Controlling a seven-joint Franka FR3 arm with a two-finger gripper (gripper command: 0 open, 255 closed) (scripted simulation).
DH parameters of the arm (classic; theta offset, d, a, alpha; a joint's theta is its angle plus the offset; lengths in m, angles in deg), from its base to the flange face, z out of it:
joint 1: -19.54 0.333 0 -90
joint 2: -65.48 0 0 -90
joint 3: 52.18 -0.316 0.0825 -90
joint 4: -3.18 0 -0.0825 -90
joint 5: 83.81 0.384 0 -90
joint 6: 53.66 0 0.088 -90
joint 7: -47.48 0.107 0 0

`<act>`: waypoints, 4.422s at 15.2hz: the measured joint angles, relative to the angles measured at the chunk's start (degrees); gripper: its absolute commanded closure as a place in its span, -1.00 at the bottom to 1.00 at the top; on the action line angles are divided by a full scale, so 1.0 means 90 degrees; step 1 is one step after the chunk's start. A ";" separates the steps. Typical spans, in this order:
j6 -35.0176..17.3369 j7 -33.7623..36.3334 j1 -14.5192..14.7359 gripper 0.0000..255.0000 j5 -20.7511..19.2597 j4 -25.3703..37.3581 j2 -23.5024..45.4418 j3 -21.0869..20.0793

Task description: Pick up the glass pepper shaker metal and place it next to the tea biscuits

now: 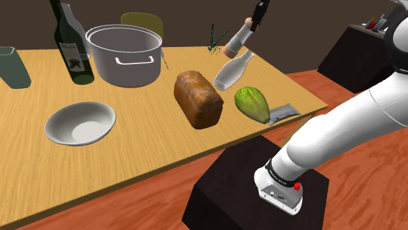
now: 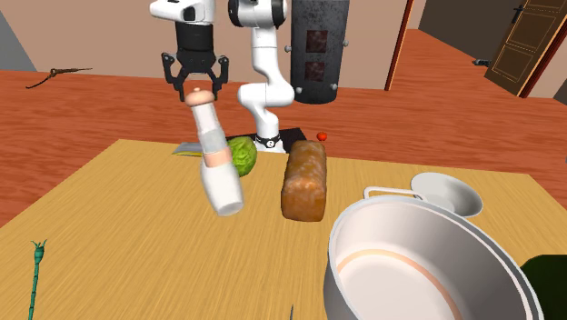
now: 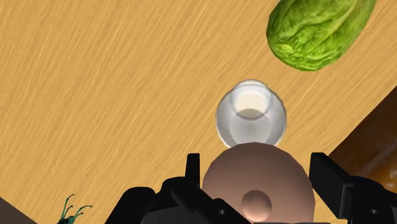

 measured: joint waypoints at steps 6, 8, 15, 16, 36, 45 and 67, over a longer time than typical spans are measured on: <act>0.0334 -0.0763 -0.0274 1.00 -0.0172 0.0033 -0.0434 0.0443; 0.0473 -0.1066 -0.0370 1.00 -0.0233 0.0127 -0.0532 0.0622; 0.0914 -0.2105 -0.0651 1.00 -0.0397 0.0648 -0.0647 0.1265; 0.0912 -0.2207 -0.0676 1.00 -0.0408 0.0673 -0.0642 0.1340; -0.0641 -0.1946 -0.0822 1.00 -0.0685 -0.1549 -0.1327 0.1419; -0.1364 -0.1810 -0.0881 1.00 -0.0804 -0.2437 -0.1488 0.1487; -0.2963 -0.1646 -0.0987 1.00 -0.1037 -0.3931 -0.1386 0.1783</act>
